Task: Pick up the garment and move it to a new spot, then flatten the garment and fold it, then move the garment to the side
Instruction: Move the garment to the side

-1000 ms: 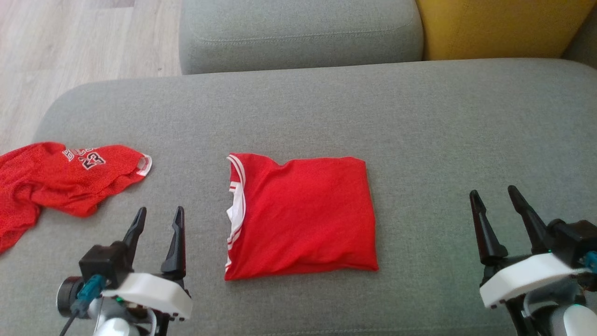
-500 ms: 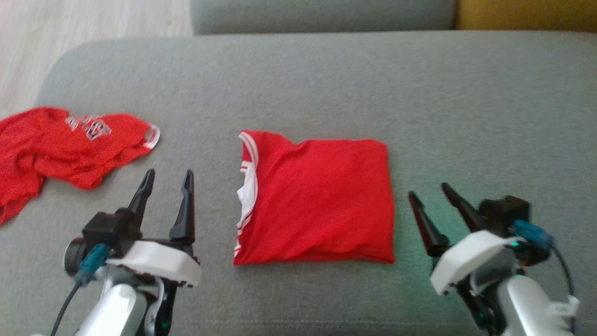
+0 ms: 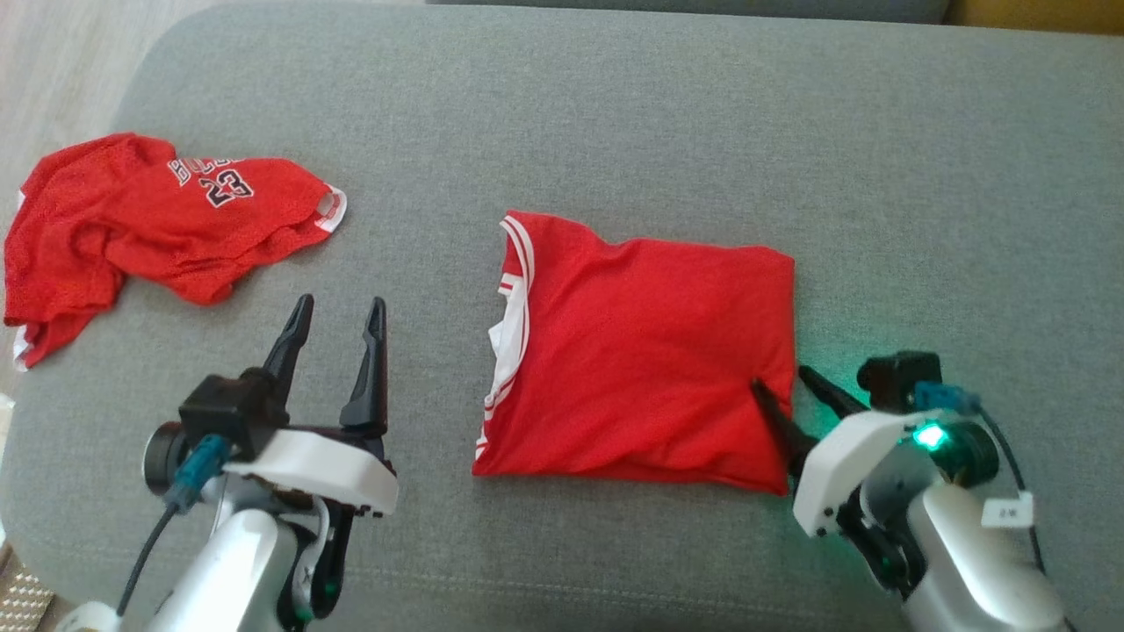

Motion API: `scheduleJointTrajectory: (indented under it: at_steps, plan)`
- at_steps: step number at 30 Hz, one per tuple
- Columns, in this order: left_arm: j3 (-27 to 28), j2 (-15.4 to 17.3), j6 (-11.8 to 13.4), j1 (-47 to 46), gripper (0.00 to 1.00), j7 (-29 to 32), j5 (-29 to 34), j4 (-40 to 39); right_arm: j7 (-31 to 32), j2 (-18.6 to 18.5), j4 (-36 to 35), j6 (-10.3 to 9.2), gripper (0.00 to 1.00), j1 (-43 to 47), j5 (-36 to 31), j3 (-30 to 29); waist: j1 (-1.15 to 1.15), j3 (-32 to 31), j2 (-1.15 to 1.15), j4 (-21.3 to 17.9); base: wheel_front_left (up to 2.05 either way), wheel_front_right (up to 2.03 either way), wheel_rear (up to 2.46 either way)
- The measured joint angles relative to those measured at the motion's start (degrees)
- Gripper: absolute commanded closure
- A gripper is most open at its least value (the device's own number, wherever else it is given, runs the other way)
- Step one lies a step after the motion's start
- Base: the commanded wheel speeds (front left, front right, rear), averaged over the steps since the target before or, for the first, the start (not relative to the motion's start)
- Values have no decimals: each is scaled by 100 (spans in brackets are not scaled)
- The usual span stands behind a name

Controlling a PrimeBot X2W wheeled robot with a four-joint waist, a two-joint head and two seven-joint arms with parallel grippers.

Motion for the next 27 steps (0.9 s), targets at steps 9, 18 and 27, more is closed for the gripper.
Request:
scheduleJointTrajectory:
  at_steps: [9, 18, 27]
  plan:
    - [59, -47, -75, -60, 0, -7, 54, 15, -130, -166, 126, 0, 100, -285, 174, 345, 0, 63, 0, -245, 0, 0, 0]
    - [89, -62, -145, -301, 0, -7, 158, -26, -252, -582, 119, 0, 100, -929, 170, 172, 0, 186, 0, -902, 0, 0, 0]
    - [60, 32, -200, -646, 0, 9, 303, -108, -392, -1115, 354, 0, 100, -1614, 123, -233, 0, 523, 0, -1533, 0, 0, 0]
